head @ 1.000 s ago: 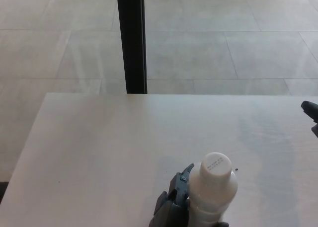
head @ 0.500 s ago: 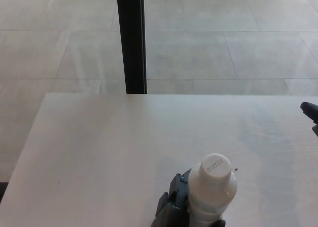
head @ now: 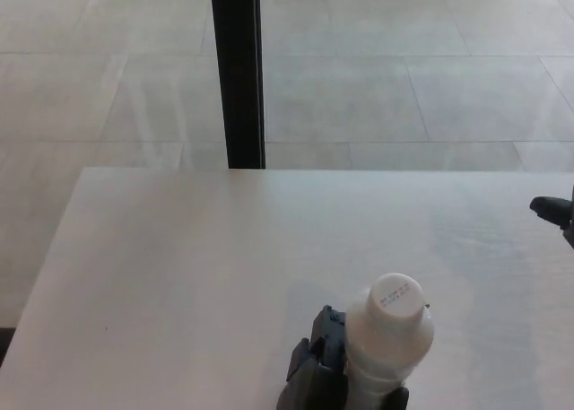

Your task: The robot uses its left hand to to lift the bottle kept on the middle of the desk and tilts it towards its right hand. It then uses its right hand to rotate its cap to open it and places the bottle and cap back on the desk

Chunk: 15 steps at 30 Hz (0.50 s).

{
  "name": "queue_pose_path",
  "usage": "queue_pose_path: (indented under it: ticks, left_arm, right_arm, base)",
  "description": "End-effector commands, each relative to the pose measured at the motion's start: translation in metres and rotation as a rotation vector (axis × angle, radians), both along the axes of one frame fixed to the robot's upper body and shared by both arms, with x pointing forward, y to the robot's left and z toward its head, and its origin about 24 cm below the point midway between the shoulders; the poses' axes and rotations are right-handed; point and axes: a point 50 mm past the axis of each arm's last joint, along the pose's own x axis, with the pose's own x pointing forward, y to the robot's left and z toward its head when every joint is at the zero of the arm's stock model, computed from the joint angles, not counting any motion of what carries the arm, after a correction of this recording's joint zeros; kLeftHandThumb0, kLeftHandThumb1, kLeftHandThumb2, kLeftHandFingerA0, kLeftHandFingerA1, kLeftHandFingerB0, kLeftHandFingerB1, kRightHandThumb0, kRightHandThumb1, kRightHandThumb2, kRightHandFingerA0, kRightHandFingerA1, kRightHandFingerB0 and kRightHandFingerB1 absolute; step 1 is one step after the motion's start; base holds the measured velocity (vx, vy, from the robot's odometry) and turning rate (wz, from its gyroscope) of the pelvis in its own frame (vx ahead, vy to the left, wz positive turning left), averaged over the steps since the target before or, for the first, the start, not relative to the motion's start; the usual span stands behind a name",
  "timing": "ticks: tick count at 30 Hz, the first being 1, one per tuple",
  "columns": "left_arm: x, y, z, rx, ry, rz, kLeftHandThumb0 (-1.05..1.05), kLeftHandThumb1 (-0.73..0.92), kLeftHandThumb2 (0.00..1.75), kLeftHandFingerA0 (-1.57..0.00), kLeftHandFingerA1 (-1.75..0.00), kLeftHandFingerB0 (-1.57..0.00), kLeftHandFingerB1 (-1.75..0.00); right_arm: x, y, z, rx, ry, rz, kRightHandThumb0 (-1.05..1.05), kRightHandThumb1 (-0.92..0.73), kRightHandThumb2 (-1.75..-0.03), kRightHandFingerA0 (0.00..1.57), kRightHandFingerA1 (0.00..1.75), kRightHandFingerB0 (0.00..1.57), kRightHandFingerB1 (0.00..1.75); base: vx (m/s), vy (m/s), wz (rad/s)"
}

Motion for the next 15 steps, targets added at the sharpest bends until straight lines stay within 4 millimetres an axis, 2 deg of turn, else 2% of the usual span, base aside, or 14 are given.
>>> queue_pose_path:
  ticks: [1, 6, 7, 11, 13, 15]
  left_arm:
    - [0.028, -0.044, 0.091, -0.362, -0.072, 0.066, 0.1, 0.92, 1.5, -1.09, -1.29, -0.93, -1.2]
    - [0.048, 0.005, 0.088, -0.235, -0.102, 0.138, 0.1, 0.91, 1.5, -1.14, -1.32, -0.99, -1.23]
    - [0.051, 0.012, 0.087, -0.214, -0.108, 0.157, 0.13, 0.73, 1.55, -1.2, -1.75, -0.98, -1.56]
    - [0.063, 0.058, 0.086, -0.109, -0.106, 0.226, 0.16, 0.76, 1.5, -1.15, -1.75, -0.93, -1.55]
    - [0.065, 0.066, 0.087, -0.061, -0.109, 0.242, 0.16, 0.74, 1.48, -1.13, -1.75, -0.92, -1.55]
    - [0.067, 0.08, 0.087, -0.013, -0.13, 0.249, 0.17, 0.7, 1.53, -1.17, -1.75, -0.98, -1.56]
  right_arm:
    - [-0.013, -0.006, -0.006, -0.111, -0.004, 0.005, -0.49, -0.7, -0.61, 0.86, 1.0, 0.54, 0.39]
    - [-0.017, 0.006, -0.008, -0.186, 0.004, 0.094, -0.48, -0.66, -0.6, 0.88, 0.92, 0.59, 0.41]
    - [-0.018, 0.01, -0.008, -0.194, 0.002, 0.107, -0.48, -0.66, -0.6, 0.88, 0.9, 0.61, 0.41]
    - [-0.021, 0.029, -0.008, -0.24, -0.02, 0.204, -0.43, -0.66, -0.6, 0.87, 0.91, 0.6, 0.42]
    - [-0.023, 0.033, -0.008, -0.266, -0.025, 0.225, -0.44, -0.66, -0.6, 0.86, 0.92, 0.6, 0.42]
    - [-0.024, 0.039, -0.009, -0.318, -0.031, 0.255, -0.44, -0.66, -0.6, 0.85, 0.94, 0.59, 0.41]
  base:
    - [0.0, 0.0, 0.0]
    - [0.0, 0.0, 0.0]
    - [0.0, 0.0, 0.0]
    - [0.0, 0.0, 0.0]
    - [0.0, 0.0, 0.0]
    - [0.0, 0.0, 0.0]
